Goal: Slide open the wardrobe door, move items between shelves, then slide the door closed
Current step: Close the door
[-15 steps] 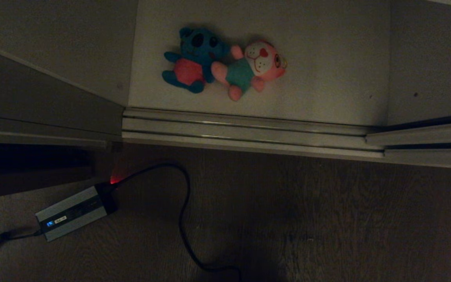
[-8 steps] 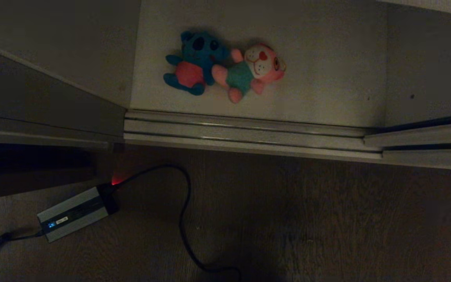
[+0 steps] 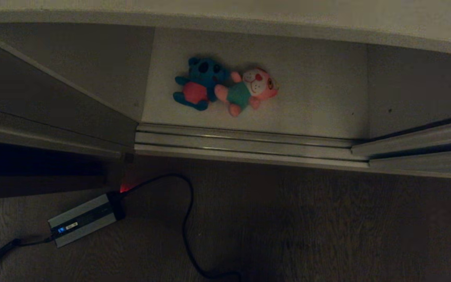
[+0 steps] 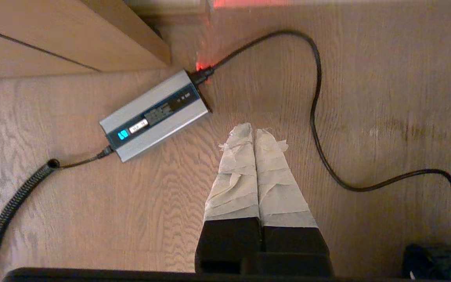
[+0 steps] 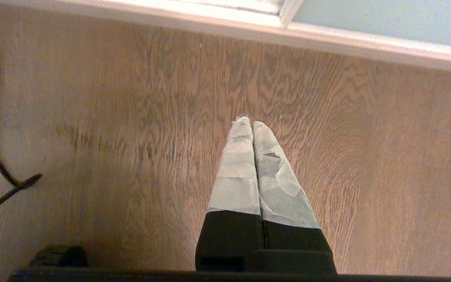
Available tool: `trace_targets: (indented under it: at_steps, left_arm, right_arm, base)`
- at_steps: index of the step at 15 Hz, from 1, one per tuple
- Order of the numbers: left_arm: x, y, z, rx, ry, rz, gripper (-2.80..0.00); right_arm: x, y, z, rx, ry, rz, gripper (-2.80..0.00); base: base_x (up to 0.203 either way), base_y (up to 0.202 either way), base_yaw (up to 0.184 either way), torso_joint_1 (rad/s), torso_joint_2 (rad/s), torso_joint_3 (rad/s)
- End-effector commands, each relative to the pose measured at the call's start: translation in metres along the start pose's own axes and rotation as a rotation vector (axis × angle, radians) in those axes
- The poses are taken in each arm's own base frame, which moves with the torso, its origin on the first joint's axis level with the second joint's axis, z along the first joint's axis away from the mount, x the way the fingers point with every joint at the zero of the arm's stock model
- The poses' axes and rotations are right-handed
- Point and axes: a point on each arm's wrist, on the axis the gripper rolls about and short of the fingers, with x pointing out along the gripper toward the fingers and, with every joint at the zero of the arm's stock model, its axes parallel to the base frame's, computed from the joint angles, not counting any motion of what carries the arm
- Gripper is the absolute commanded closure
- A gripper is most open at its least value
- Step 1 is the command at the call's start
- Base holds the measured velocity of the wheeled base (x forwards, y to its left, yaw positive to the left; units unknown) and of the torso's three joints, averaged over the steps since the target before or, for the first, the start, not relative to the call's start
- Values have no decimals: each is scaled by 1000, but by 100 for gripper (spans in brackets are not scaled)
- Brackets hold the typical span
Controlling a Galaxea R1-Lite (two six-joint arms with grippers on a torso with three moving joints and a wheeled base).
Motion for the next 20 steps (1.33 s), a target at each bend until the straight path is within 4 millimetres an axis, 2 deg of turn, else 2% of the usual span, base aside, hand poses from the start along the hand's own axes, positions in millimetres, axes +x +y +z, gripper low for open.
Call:
trace_targets:
  at_steps: [1, 20]
  left_arm:
    - [1, 0, 0, -5, 6, -1, 0]
    - [0, 0, 0, 1, 6, -3, 0]
  right_arm:
    - [0, 0, -1, 0, 3, 0, 0]
    - [0, 0, -1, 0, 3, 0, 0]
  base:
    - [0, 0, 0, 0, 2, 200]
    - [0, 0, 0, 1, 2, 205]
